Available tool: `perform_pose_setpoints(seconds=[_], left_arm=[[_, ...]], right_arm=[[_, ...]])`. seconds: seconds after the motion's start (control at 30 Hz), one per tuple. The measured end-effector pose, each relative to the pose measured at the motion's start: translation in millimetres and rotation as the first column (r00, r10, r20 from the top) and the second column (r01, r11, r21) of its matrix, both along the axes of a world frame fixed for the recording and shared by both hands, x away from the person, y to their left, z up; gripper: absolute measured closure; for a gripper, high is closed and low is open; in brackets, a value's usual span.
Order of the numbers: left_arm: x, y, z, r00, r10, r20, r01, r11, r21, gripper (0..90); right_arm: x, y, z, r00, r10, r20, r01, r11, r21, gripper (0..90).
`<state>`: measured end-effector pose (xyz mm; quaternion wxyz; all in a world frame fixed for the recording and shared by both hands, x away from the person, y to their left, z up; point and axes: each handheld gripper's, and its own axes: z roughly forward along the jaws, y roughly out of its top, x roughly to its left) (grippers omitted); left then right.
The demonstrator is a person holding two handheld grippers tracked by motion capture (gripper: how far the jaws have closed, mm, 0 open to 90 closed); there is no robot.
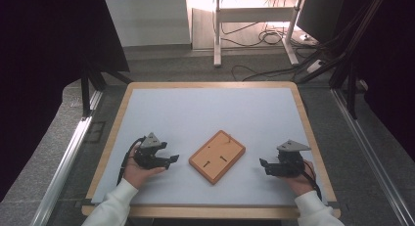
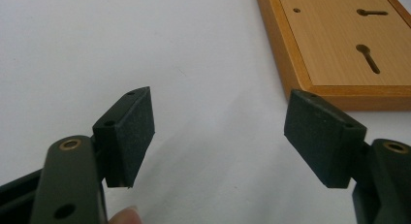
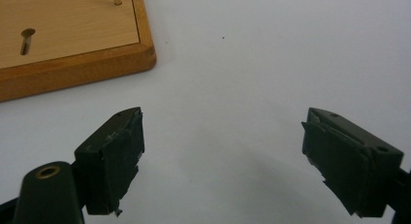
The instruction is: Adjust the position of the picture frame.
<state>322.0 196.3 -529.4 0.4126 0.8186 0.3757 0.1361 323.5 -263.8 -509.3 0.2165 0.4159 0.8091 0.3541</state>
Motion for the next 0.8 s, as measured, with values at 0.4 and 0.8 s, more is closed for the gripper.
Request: perform_pose_setpoints(seconds=[0.4, 0.8], left_arm=[[-1.5, 0.7, 0.4, 0.9996, -0.012, -0.027, 0.012, 0.9999, -0.005, 26.2], [-1.0, 0.6, -0.6, 0.9993, -0.014, -0.035, 0.014, 0.9999, 0.006, 26.3]], right_arm=[[-0.7, 0.8, 0.5, 0.9999, 0.003, -0.011, -0.003, 1.000, -0.023, 18.2], [2.9, 2.0, 3.2, 0.9993, 0.011, -0.035, -0.012, 1.000, -0.006, 20.4]])
